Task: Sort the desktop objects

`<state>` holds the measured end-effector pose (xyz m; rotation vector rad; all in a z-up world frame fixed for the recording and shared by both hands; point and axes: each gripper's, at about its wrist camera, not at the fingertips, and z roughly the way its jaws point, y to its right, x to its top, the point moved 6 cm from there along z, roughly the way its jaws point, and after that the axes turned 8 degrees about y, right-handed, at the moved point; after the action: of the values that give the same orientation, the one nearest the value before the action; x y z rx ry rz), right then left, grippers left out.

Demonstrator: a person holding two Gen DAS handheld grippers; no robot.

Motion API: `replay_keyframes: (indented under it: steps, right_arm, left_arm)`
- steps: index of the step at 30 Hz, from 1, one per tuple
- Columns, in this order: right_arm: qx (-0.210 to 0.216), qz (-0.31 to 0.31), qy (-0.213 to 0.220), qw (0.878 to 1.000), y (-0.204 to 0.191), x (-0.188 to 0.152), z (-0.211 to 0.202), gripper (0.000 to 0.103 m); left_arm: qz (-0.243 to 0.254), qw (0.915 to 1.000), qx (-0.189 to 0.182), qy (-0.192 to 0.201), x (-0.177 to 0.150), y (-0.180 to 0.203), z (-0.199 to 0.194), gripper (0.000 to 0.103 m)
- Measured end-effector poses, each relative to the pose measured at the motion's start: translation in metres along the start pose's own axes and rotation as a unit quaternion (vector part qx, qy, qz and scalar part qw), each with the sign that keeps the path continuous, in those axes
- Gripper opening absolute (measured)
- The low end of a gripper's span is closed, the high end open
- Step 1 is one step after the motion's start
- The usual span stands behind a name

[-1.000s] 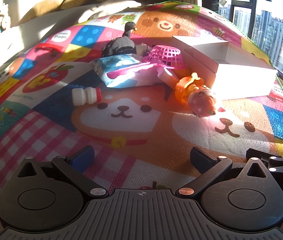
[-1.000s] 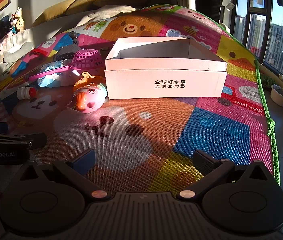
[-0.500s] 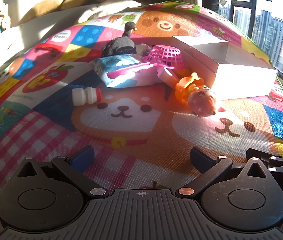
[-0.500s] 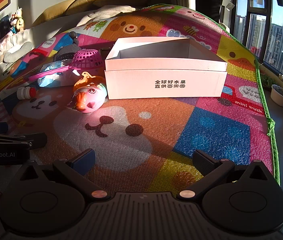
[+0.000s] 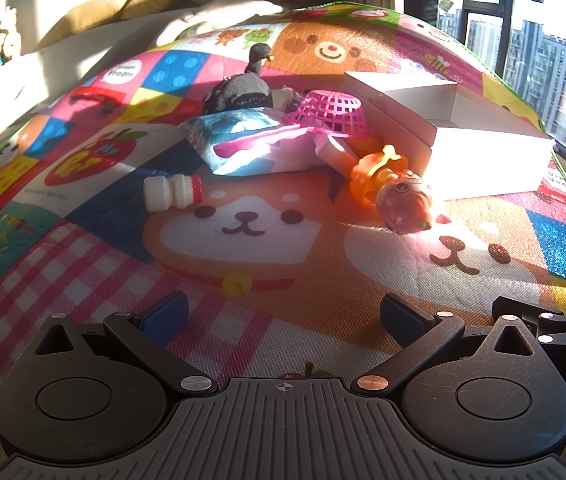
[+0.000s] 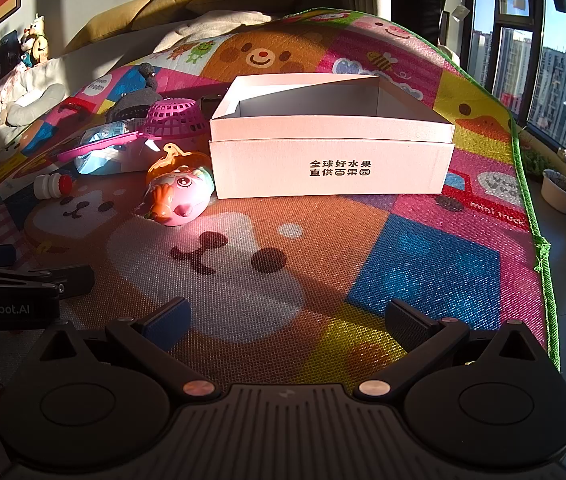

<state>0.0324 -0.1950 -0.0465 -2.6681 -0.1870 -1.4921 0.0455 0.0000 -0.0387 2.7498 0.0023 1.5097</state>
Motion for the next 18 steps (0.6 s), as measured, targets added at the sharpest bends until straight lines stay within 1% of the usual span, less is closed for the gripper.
replay_keyframes:
  steps: [18]
  right_arm:
    - [-0.003, 0.0, -0.001, 1.0, -0.0056, -0.0006, 0.0011, 0.103]
  left_arm:
    - [0.004, 1.0, -0.001, -0.002, -0.0022, 0.0009, -0.0035, 0.103]
